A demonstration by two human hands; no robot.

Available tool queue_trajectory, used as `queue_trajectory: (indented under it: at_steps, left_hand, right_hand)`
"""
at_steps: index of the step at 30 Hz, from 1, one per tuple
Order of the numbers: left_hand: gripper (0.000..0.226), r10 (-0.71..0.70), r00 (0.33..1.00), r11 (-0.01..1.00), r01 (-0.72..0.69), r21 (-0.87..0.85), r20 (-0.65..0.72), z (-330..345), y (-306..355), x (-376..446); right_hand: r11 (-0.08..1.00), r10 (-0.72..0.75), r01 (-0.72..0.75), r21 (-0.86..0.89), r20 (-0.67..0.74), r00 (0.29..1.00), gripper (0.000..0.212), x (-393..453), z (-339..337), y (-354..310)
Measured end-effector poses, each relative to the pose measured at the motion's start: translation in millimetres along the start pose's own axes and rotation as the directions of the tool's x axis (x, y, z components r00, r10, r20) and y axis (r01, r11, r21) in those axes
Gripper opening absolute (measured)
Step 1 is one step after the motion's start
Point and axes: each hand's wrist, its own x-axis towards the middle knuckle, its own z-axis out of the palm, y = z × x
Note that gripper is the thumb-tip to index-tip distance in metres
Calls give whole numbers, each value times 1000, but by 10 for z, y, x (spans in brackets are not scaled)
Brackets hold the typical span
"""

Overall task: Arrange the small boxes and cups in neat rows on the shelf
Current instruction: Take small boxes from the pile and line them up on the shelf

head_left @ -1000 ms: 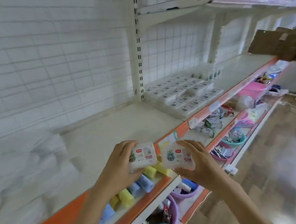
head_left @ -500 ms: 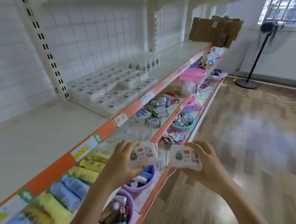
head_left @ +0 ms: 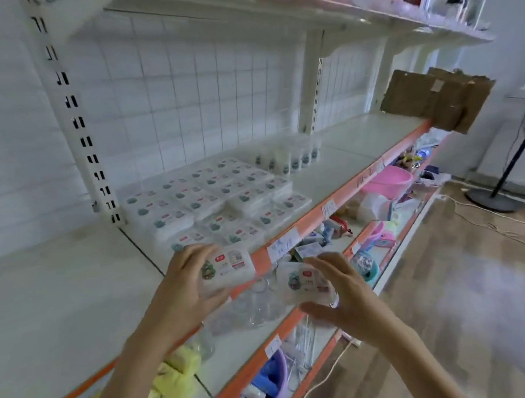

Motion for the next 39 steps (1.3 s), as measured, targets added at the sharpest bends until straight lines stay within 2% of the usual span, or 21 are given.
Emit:
queue_trajectory:
  at_steps: [4, 8, 11, 15, 19, 22, 25, 28, 31, 34, 39]
  left_hand:
    - [73, -81, 992, 992, 90, 88, -100, -140, -251, 308]
    - [75, -196, 975, 970, 208, 124, -106, -173, -430, 420]
    - [76, -275, 955, 948, 288, 137, -109, -182, -517, 445]
    - [81, -339, 934, 924, 352, 146, -110, -135, -578, 485]
    - [77, -386, 902, 904, 411, 114, -193, -36, -568, 513]
    - [54, -419, 874, 886, 453, 98, -247, 42, -547, 507]
    - [66, -482, 813, 839, 536, 96, -327, 115, -448, 531]
    - [54, -520, 747, 801, 595, 66, -415, 209, -321, 555]
    - [48, -534, 702, 775, 629, 60, -472, 300, -255, 559]
    - [50, -511, 707, 774, 625, 95, -488, 310, -233, 591]
    - [47, -551, 693, 749, 656, 92, -464, 279, -184, 606]
  right_hand:
    - [987, -156, 156, -23, 14, 988, 72, 775, 34, 25]
    - [940, -339, 341, -20, 64, 939, 70, 1424, 208, 11]
    - [910, -413, 415, 2, 106, 904, 67, 1820, 377, 27]
    - [815, -576, 578, -43, 52, 816, 58, 2216, 609, 152]
    - [719, -693, 686, -112, -49, 719, 51, 2425, 731, 240]
    - [689, -724, 719, -84, -95, 683, 48, 2490, 812, 307]
    - [664, -746, 748, -24, -95, 659, 42, 2540, 818, 353]
    - [614, -783, 790, 14, -118, 611, 33, 2565, 784, 398]
    - [606, -789, 795, 20, -109, 604, 29, 2600, 778, 415]
    - [611, -786, 791, 36, -94, 611, 28, 2639, 821, 425]
    - [635, -771, 772, 27, -51, 635, 42, 2649, 825, 403]
